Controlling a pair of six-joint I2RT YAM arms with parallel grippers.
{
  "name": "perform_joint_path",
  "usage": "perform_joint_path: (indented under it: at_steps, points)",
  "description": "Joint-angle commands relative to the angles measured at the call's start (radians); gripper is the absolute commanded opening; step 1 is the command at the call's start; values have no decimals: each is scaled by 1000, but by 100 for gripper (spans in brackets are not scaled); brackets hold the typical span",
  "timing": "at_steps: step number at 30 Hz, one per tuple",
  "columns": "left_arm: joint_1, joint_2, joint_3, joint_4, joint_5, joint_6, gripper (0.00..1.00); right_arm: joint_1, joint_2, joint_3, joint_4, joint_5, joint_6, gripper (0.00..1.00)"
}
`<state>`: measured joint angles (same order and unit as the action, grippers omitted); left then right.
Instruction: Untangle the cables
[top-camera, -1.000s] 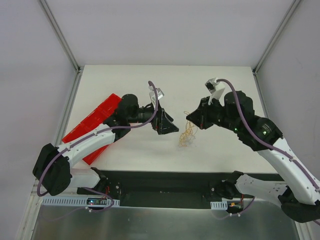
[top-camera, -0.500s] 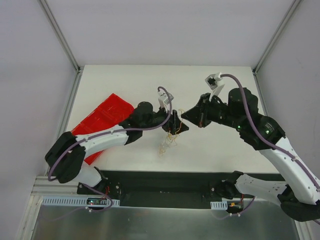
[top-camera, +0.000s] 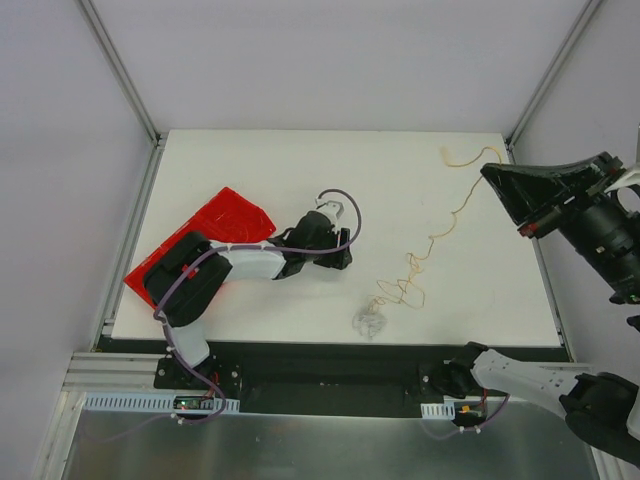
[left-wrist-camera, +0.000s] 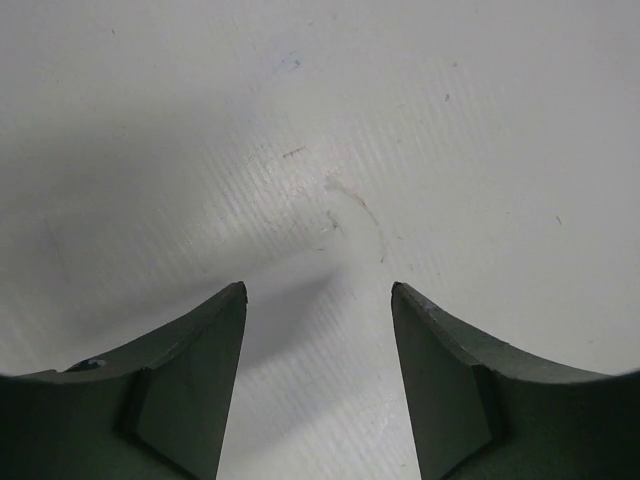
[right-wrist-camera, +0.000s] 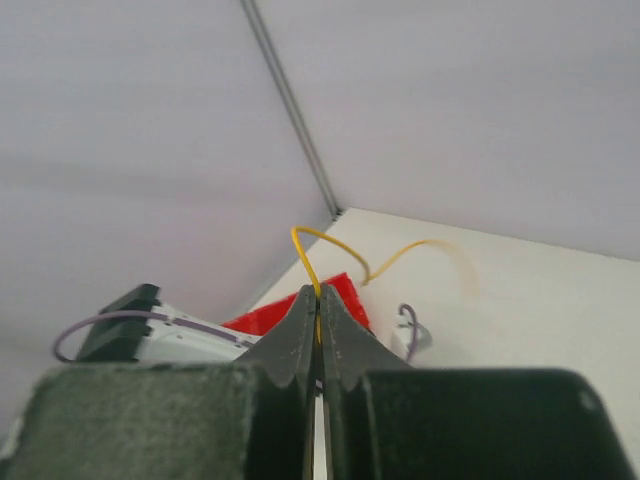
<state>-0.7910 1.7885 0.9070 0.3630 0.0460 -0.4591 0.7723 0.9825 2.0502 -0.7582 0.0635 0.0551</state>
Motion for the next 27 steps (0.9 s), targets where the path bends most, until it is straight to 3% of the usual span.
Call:
perform_joint_path:
  at_steps: [1, 8, 12, 14, 15, 16, 22, 27]
  points:
    - [3, -148, 18, -48, -12, 63, 61, 4, -53, -143, -38, 188, -80, 0]
    - [22, -405, 38, -73, 216, 115, 78, 5, -140, -324, 7, 190, -92, 1]
    - [16, -472, 52, 52, 425, 58, 88, 4, -140, -363, 20, 197, -83, 0]
    - [3, -469, 44, 126, 477, -8, 85, 4, -131, -355, 33, 187, -78, 0]
    - [-16, -459, 52, 137, 492, -28, 76, 4, -124, -343, 39, 180, -72, 1]
    - [-31, -446, 65, 137, 497, -41, 74, 5, -111, -323, 40, 171, -67, 0]
    - [-166, -365, 139, 151, 402, -7, 84, 4, -59, -246, 65, 131, -23, 1]
    - [-191, -235, 225, 148, 391, -87, 83, 4, -10, -159, 80, 128, -15, 0]
